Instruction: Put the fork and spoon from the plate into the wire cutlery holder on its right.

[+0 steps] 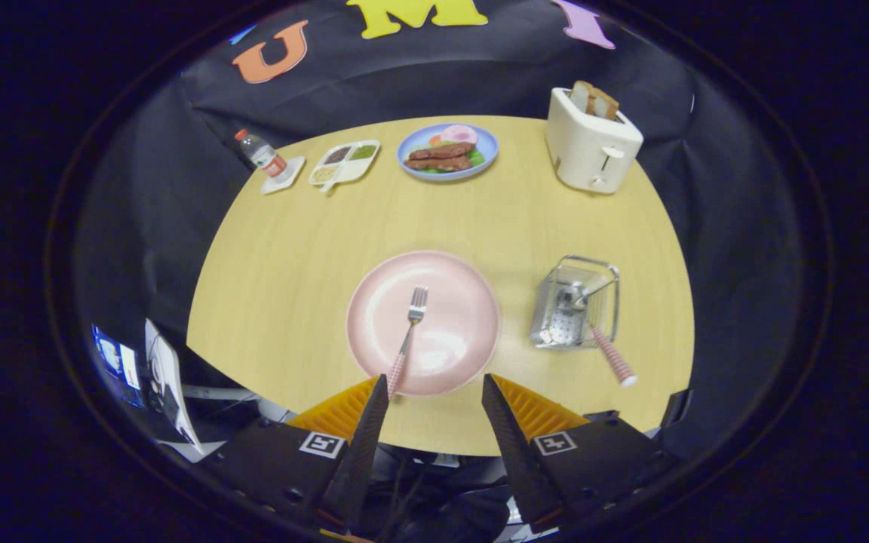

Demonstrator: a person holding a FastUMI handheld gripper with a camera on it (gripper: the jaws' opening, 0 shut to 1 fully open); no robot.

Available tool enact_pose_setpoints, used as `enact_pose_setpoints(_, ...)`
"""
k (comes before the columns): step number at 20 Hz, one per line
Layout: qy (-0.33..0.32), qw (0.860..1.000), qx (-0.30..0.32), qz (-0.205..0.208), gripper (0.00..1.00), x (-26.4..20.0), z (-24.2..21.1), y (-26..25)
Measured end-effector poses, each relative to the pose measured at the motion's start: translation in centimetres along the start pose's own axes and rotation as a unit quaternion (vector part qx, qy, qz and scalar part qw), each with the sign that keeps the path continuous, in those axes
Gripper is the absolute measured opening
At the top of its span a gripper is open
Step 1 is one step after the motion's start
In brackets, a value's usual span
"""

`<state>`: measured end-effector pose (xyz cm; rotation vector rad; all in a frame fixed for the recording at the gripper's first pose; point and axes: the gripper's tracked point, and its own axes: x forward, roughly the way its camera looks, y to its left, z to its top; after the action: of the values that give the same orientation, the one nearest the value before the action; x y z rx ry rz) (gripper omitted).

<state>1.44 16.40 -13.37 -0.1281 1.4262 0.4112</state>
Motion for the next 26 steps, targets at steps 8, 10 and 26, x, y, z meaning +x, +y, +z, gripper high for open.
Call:
enact_pose_setpoints(8, 0.046, 0.998, 0.04, 0.015, 0.76, 8.4, -5.9, 3.8)
enact_pose_setpoints(10, 0.059, 0.997, 0.045, 0.016, 0.76, 9.6, -6.6, 4.3)
enact_pose_setpoints(26, 0.096, 0.992, 0.073, 0.022, 0.2, 13.3, -6.4, 4.5)
